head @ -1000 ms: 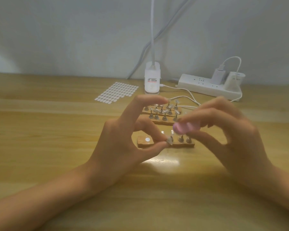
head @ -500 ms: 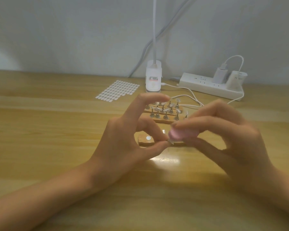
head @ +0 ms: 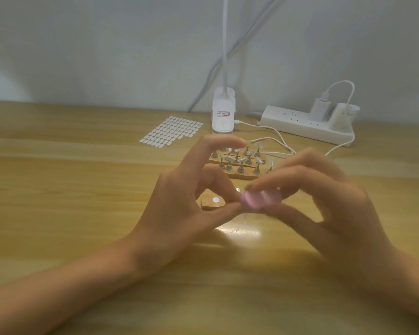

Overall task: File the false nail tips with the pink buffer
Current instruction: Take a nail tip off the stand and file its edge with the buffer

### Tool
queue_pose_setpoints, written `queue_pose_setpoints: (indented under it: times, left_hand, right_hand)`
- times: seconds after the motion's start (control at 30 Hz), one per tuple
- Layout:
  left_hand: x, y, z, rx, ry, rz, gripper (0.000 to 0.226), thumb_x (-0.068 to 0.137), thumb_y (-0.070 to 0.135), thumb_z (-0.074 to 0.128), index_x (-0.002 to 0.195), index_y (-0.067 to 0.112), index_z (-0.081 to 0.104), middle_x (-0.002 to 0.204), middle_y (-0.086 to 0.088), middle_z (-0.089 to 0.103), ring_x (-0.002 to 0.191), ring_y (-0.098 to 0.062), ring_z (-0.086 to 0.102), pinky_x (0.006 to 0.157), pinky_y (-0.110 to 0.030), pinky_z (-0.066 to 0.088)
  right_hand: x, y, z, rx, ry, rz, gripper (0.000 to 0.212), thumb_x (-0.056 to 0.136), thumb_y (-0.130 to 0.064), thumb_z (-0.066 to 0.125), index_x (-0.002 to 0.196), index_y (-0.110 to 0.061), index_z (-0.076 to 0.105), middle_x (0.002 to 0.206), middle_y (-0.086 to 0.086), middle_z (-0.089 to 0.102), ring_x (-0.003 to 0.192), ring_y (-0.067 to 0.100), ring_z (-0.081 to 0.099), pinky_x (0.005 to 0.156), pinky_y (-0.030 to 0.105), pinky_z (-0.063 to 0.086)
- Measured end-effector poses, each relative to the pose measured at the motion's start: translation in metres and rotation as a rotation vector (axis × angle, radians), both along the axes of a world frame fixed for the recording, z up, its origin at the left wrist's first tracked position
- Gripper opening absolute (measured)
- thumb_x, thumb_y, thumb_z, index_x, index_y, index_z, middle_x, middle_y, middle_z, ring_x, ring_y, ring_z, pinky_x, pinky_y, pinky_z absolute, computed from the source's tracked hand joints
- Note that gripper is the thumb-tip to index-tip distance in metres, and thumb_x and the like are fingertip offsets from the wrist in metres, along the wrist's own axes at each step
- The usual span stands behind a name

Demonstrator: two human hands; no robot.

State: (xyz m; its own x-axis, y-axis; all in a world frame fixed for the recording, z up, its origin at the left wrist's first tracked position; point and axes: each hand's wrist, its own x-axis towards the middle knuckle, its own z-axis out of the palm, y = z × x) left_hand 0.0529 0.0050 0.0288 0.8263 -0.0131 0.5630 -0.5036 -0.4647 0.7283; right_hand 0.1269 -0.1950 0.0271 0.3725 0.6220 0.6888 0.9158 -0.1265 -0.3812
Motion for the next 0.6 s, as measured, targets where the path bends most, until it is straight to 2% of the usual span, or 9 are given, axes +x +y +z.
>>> queue_pose_setpoints:
  times: [0.07,0.17,0.23,0.3,0.4,0.53,0.6]
  left_hand:
    - [0.0,-0.0008,0.0008,-0.023,0.016,-0.013,0.059,0.08,0.02,0.084,0.128,0.029,0.051,0.071,0.017,0.069,0.066,-0.004,0.064,0.061,-0.01,0.038]
    - [0.0001,-0.0004,0.002,-0.077,0.052,-0.017,0.06,0.077,0.014,0.084,0.124,0.03,0.052,0.074,0.014,0.073,0.073,-0.009,0.069,0.062,-0.015,0.04]
    - [0.0001,-0.0009,0.0033,-0.089,0.049,-0.025,0.058,0.077,0.019,0.085,0.124,0.029,0.052,0.073,0.014,0.073,0.072,-0.009,0.068,0.062,-0.016,0.04]
    - [-0.0001,-0.0013,0.0033,-0.081,0.046,-0.029,0.058,0.077,0.022,0.085,0.124,0.029,0.052,0.072,0.014,0.072,0.071,-0.009,0.067,0.062,-0.017,0.039]
    - [-0.0001,-0.0002,0.0039,-0.101,0.058,-0.02,0.058,0.075,0.017,0.084,0.121,0.03,0.053,0.073,0.012,0.073,0.073,-0.01,0.068,0.063,-0.017,0.04]
    - [-0.0003,-0.0013,0.0035,-0.075,0.035,-0.029,0.052,0.077,0.027,0.082,0.12,0.029,0.053,0.072,0.016,0.071,0.072,-0.008,0.068,0.063,-0.017,0.041]
    - [0.0004,0.0024,0.002,-0.085,0.032,-0.016,0.055,0.077,0.021,0.086,0.121,0.028,0.054,0.075,0.013,0.073,0.075,-0.011,0.072,0.065,-0.017,0.045]
  right_hand:
    - [0.0005,0.0016,-0.0028,-0.037,-0.011,0.014,0.016,0.093,-0.017,0.07,0.109,-0.021,0.068,0.097,-0.001,0.058,0.088,0.007,0.058,0.079,0.017,0.048]
    - [0.0048,-0.0007,-0.0002,-0.003,0.02,-0.058,0.019,0.091,-0.016,0.071,0.108,-0.023,0.064,0.097,-0.002,0.059,0.086,0.005,0.056,0.077,0.017,0.046]
    - [0.0008,0.0014,-0.0002,0.012,0.025,-0.003,0.017,0.093,-0.018,0.067,0.108,-0.024,0.063,0.097,-0.001,0.058,0.088,0.009,0.057,0.079,0.016,0.045]
    - [-0.0013,0.0043,-0.0029,-0.033,0.007,0.028,0.015,0.094,-0.017,0.065,0.107,-0.022,0.064,0.097,-0.001,0.056,0.089,0.008,0.056,0.08,0.015,0.045]
    - [0.0022,0.0021,-0.0024,-0.019,0.013,-0.041,0.022,0.092,-0.012,0.068,0.107,-0.026,0.06,0.097,-0.006,0.056,0.088,0.004,0.054,0.079,0.014,0.044]
    - [-0.0024,0.0045,-0.0061,-0.016,-0.026,0.023,0.014,0.096,-0.017,0.063,0.108,-0.024,0.062,0.098,-0.004,0.055,0.091,0.007,0.055,0.082,0.014,0.043]
    - [0.0054,0.0016,-0.0081,-0.038,-0.026,-0.035,0.018,0.094,-0.013,0.067,0.106,-0.024,0.061,0.098,-0.007,0.056,0.088,0.005,0.055,0.08,0.014,0.044]
